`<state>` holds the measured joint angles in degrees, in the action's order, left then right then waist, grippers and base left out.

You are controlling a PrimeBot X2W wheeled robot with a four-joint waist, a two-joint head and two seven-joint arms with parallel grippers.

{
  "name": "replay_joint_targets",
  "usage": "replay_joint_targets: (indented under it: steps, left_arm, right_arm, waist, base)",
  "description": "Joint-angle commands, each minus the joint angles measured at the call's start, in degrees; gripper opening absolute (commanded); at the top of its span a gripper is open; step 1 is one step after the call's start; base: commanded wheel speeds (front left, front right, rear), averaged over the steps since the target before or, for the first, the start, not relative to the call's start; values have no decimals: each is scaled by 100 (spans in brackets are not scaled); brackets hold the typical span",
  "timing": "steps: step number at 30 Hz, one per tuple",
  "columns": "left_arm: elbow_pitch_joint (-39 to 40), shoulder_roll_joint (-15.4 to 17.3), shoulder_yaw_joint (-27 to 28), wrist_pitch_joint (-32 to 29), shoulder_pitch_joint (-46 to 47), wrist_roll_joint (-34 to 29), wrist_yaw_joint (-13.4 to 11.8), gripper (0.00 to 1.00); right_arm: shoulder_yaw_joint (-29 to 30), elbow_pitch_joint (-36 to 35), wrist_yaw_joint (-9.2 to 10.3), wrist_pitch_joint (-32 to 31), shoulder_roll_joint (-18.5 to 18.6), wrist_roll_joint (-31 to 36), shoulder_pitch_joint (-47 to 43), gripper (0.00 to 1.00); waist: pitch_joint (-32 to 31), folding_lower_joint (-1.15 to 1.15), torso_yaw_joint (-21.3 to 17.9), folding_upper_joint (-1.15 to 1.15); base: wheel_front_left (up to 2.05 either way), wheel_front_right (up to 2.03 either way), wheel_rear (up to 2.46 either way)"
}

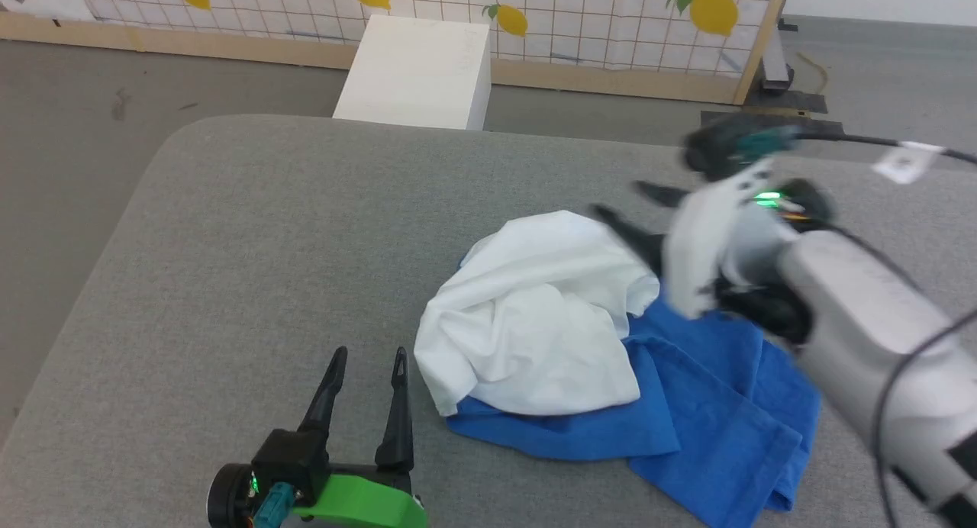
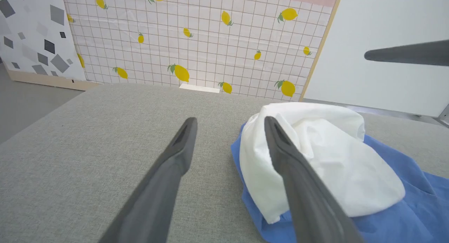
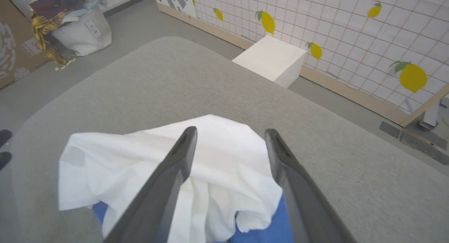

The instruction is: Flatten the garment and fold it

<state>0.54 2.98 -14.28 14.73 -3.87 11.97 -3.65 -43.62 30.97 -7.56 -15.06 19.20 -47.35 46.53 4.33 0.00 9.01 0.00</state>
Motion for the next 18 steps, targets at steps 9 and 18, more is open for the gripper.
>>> replay_joint_targets:
  steps: [9,18]
  left_arm:
    - [76,-10,8,27,-12,-116,40,100]
    - [61,-10,-151,27,203,-223,103,100]
  right_arm:
    - [673,503,8,-892,835,623,-1063,100]
    - [1062,848,8,-834,698,1220,-1397,100]
  waist:
    - [189,0,-10,0]
    - [426,0,235,0]
  base:
    - [0,0,0]
    - [0,0,0]
